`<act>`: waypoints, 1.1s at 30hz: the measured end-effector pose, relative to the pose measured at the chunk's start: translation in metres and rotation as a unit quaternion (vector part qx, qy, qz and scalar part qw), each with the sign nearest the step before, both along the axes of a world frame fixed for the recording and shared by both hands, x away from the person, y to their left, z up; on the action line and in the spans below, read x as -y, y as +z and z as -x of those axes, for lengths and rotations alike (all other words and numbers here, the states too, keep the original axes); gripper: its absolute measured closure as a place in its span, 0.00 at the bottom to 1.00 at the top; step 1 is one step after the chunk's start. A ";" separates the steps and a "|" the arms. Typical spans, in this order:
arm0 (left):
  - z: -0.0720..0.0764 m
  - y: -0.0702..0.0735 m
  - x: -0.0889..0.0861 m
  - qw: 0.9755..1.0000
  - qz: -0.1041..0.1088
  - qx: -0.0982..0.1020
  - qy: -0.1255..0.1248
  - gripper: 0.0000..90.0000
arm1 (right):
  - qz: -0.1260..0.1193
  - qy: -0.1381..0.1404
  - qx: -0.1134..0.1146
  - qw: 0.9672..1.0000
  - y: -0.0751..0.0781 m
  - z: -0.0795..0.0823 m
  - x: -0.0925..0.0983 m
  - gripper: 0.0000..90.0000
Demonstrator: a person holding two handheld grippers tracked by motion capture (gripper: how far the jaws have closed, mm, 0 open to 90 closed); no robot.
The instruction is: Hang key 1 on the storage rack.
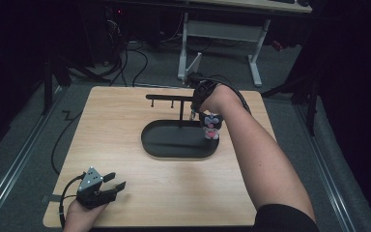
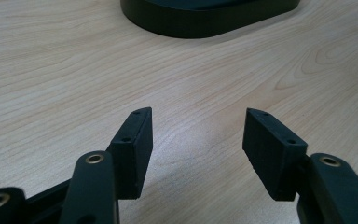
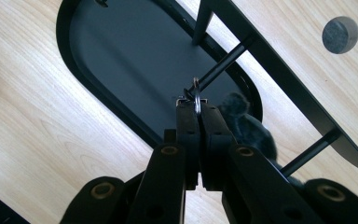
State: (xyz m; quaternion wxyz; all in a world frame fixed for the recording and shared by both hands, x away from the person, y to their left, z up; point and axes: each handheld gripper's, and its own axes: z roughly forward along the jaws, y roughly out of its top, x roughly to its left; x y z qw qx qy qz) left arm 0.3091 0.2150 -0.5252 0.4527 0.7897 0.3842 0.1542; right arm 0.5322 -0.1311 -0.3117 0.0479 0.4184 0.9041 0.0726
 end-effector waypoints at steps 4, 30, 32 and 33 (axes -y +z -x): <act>0.000 0.000 0.000 1.000 0.000 -0.002 -0.001 0.48 | 0.003 -0.001 0.004 1.000 0.000 -0.001 0.002 0.98; 0.000 -0.001 0.002 1.000 -0.001 -0.003 -0.006 0.48 | -0.002 -0.010 0.015 1.000 -0.002 0.010 0.005 0.87; -0.001 -0.001 0.002 1.000 -0.004 -0.004 -0.008 0.48 | -0.008 -0.018 0.013 1.000 -0.005 0.016 0.009 0.83; -0.001 -0.001 0.003 1.000 -0.003 -0.004 -0.008 0.48 | -0.014 -0.019 0.012 1.000 -0.007 0.018 0.012 0.82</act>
